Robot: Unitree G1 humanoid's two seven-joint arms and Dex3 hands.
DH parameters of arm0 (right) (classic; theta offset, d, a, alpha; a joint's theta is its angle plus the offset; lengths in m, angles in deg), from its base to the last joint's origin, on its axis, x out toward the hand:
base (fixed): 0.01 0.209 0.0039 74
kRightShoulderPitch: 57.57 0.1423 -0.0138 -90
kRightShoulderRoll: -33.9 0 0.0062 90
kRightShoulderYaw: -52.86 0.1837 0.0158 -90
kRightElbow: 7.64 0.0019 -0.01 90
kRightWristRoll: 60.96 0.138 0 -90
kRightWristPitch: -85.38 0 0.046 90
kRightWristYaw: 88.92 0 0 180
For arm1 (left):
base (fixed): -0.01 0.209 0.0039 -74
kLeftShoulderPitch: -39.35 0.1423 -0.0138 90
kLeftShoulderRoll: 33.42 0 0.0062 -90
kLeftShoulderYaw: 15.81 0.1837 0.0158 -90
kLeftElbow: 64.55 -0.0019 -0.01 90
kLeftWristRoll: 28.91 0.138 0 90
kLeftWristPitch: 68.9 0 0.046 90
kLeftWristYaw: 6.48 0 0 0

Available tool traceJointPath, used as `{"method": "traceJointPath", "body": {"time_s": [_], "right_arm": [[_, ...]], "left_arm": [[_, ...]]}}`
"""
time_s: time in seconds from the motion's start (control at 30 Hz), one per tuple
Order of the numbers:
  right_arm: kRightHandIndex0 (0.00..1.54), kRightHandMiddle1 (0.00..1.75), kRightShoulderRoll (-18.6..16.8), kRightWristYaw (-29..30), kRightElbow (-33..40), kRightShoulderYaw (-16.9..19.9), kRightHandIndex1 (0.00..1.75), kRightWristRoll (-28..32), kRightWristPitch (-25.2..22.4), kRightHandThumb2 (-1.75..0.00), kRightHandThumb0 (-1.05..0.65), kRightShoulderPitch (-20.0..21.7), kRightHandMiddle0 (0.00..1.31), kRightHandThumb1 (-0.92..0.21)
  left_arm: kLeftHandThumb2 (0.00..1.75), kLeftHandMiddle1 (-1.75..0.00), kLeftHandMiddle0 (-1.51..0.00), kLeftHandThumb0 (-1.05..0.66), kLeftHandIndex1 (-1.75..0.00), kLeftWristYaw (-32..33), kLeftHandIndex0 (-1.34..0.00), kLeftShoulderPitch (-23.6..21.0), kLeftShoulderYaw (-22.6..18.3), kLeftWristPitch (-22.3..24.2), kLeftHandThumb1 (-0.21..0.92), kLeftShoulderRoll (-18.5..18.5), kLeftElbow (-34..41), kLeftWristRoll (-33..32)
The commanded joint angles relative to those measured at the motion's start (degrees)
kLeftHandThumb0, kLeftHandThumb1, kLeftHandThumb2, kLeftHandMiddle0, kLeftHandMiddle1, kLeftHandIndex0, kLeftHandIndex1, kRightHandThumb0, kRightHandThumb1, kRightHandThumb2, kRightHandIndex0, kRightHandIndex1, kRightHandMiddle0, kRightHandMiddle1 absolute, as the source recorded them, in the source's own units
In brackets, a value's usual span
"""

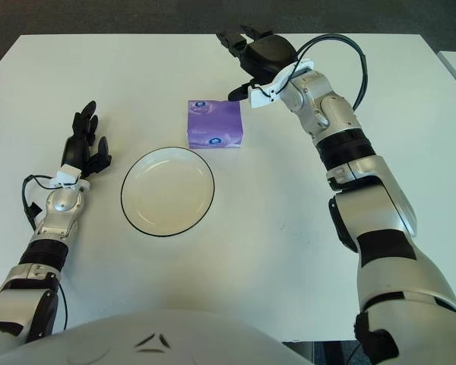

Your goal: Put the tissue paper into the plate.

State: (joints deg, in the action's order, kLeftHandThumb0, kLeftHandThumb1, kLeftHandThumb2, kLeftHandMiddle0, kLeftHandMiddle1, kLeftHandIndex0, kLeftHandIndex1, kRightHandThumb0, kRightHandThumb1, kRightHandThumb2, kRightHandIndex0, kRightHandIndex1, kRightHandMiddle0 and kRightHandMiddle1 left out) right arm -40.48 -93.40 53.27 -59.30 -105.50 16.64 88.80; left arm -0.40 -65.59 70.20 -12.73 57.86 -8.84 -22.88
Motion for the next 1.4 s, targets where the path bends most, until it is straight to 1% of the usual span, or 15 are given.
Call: {"method": "traceJointPath", "body": {"time_s": [0.0, 0.2, 0.33, 0.5, 0.7, 0.93, 1.1, 1.37], "right_arm": [[0.00, 0.00, 0.9, -2.1, 5.0, 1.0, 0.00, 1.7, 0.1, -0.36, -1.05, -3.4, 0.00, -0.92], [0.00, 0.00, 0.9, -3.8, 7.9, 1.0, 0.00, 2.0, 0.1, -0.33, -1.05, -5.1, 0.00, -0.92], [0.00, 0.00, 0.3, -4.8, 10.1, 0.4, 0.00, 1.7, 0.4, -0.32, -1.05, -6.8, 0.00, -0.92], [0.00, 0.00, 0.1, -5.8, 11.2, 0.2, 0.00, 1.4, 0.4, -0.31, -1.05, -7.7, 0.00, -0.92], [0.00, 0.00, -0.8, -7.0, 13.6, -0.9, 0.00, 0.2, -0.4, -0.26, -1.05, -9.6, 0.00, -0.92], [0.00, 0.00, -1.0, -11.0, 16.2, -2.0, 0.00, 0.0, -1.5, -0.24, -1.05, -10.7, 0.00, -0.92], [0.00, 0.00, -1.3, -12.3, 16.8, -2.6, 0.00, -0.7, -2.1, -0.22, -1.05, -11.1, 0.00, -0.92], [0.00, 0.00, -2.0, -12.1, 16.7, -3.2, 0.00, -1.1, -2.2, -0.21, -1.05, -12.0, 0.00, -0.92]], "left_arm": [[0.87, 0.00, -0.19, -0.72, -0.34, 0.1, 0.00, 8.0, 3.0, 0.3, 0.92, 5.4, -9.6, 1.5], [0.86, 0.00, -0.19, -0.72, -0.34, 0.3, 0.00, 7.9, 3.1, 0.3, 0.92, 5.5, -9.7, 1.5], [0.86, 0.00, -0.19, -0.72, -0.34, 0.4, 0.00, 7.9, 3.1, 0.5, 0.92, 5.6, -9.6, 1.5], [0.86, 0.00, -0.18, -0.72, -0.35, 0.2, 0.00, 8.0, 3.1, 0.7, 0.92, 5.6, -9.5, 1.3], [0.85, 0.00, -0.18, -0.73, -0.35, 0.1, 0.00, 8.1, 3.1, 0.7, 0.92, 5.6, -9.2, 1.2], [0.84, 0.00, -0.18, -0.72, -0.34, -0.1, 0.00, 8.4, 3.1, 0.8, 0.92, 5.7, -8.9, 1.0], [0.84, 0.00, -0.18, -0.71, -0.33, -0.4, 0.00, 8.5, 3.1, 0.7, 0.92, 5.7, -8.8, 0.8], [0.84, 0.00, -0.17, -0.71, -0.31, -0.3, 0.00, 8.6, 3.1, 0.6, 0.92, 5.5, -8.8, 0.9]]}}
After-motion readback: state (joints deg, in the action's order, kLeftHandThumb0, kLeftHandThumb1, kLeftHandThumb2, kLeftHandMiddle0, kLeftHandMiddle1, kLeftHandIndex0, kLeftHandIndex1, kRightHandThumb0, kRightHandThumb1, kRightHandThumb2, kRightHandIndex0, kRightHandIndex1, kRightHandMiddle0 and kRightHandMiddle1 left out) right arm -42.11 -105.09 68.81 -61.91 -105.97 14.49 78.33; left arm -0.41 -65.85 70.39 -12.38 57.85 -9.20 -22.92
